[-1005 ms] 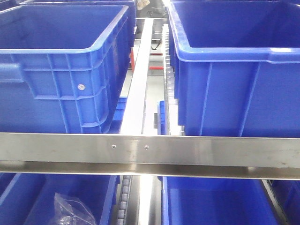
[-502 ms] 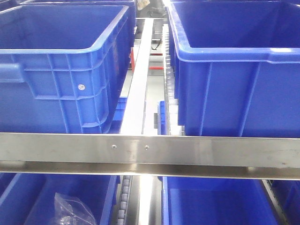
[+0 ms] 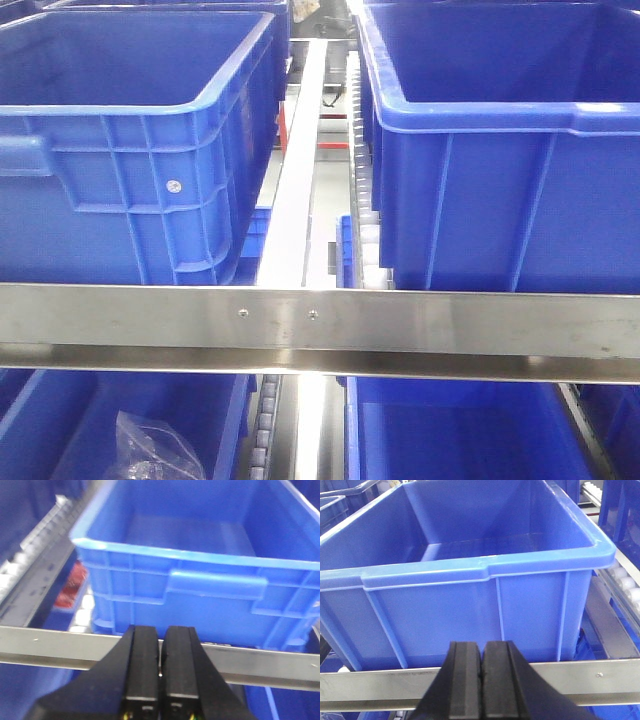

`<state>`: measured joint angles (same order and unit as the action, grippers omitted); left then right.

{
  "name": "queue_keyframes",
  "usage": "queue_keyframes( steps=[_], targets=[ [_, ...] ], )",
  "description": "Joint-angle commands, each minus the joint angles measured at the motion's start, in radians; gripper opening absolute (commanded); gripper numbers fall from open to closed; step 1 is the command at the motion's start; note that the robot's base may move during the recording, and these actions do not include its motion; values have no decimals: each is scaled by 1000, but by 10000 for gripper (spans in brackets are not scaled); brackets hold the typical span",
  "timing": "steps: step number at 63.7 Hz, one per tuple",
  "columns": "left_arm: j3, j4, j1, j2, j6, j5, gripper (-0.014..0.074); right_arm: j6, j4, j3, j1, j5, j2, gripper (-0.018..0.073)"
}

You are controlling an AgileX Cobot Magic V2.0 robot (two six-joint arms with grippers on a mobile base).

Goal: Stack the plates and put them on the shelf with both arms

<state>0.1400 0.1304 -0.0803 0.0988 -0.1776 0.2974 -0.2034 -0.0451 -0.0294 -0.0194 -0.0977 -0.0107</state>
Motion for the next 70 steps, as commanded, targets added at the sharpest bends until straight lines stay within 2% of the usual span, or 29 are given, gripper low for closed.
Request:
queue_keyframes(
  steps=[1, 8, 16, 70],
  targets=[
    [-24, 3, 17, -63, -3, -112, 94, 5, -1, 0, -5, 85, -20, 56],
    [-86, 3, 22, -125, -3, -153, 94, 5, -1, 0, -5, 85, -20, 56],
    [-152, 1, 22, -125, -3, -278, 94, 5, -1, 0, -5, 85, -19, 56],
    [-150, -28, 22, -123, -1, -275, 94, 5, -1, 0, -5, 85, -19, 56]
  ],
)
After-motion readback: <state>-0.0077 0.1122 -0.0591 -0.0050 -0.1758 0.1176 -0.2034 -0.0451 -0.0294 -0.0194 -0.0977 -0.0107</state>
